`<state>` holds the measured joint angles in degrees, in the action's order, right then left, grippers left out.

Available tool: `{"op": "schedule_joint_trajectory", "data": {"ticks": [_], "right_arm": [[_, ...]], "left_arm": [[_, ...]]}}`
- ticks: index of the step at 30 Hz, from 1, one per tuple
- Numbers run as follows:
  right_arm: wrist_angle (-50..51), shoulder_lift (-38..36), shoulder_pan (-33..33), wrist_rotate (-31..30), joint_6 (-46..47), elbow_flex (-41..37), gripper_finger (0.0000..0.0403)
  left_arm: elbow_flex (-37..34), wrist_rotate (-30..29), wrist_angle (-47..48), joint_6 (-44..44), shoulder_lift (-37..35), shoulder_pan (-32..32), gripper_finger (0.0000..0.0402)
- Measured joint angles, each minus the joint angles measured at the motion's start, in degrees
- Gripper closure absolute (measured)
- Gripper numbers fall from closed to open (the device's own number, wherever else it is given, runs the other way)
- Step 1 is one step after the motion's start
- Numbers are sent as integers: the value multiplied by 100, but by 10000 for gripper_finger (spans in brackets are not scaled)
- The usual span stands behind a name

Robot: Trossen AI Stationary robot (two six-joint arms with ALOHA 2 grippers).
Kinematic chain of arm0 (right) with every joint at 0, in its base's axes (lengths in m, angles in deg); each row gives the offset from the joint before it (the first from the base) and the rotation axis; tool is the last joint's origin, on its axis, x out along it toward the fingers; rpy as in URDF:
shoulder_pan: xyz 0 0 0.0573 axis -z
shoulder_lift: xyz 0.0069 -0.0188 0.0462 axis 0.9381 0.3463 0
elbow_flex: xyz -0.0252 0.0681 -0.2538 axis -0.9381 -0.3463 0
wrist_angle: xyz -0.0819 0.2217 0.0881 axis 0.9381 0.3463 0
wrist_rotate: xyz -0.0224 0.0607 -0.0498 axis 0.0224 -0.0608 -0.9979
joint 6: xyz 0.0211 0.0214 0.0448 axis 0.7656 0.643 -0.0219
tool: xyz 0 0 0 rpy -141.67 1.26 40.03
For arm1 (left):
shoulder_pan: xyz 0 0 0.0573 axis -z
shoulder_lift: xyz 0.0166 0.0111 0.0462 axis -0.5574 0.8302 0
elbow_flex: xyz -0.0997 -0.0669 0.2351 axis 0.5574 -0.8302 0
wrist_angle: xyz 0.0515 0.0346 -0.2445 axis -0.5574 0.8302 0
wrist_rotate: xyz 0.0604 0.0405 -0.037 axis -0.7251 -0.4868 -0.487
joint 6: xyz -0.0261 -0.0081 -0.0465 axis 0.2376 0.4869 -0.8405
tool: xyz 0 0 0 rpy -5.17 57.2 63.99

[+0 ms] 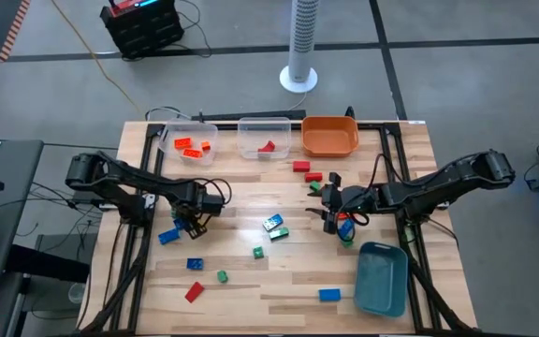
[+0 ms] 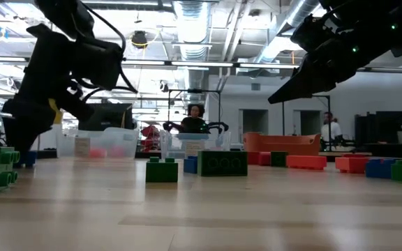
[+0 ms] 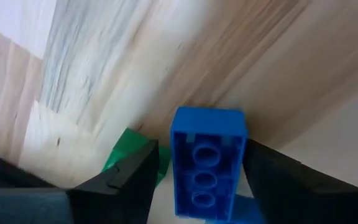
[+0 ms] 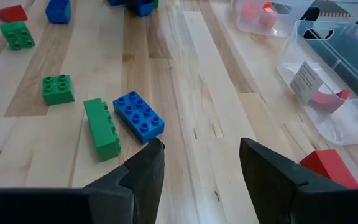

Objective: Sort blocks
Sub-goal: Put the blue game piece into the orange bin

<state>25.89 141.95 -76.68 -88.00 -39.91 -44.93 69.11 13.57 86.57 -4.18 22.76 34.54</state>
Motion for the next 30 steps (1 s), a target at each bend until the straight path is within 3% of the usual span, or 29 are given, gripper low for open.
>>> {"op": "schedule_joint_trajectory", "data": {"ticks": [8,19,22,26,30], "right_arm": [[-1,0,4,-2,1,0,185],[25,0,33,-2,3,0,185],[75,0,33,0,10,0,185],[-156,0,33,-61,-49,-2,185],[-784,-2,-1,-692,-374,-2,185]], "left_arm": [[-55,-1,-172,71,-6,2,269],[1058,-828,-325,895,2,-296,269],[1308,-866,-1061,1509,2,-572,269],[1295,-861,-2913,2532,1,-834,269],[1235,-879,-4925,3418,2,-1040,269]]}}
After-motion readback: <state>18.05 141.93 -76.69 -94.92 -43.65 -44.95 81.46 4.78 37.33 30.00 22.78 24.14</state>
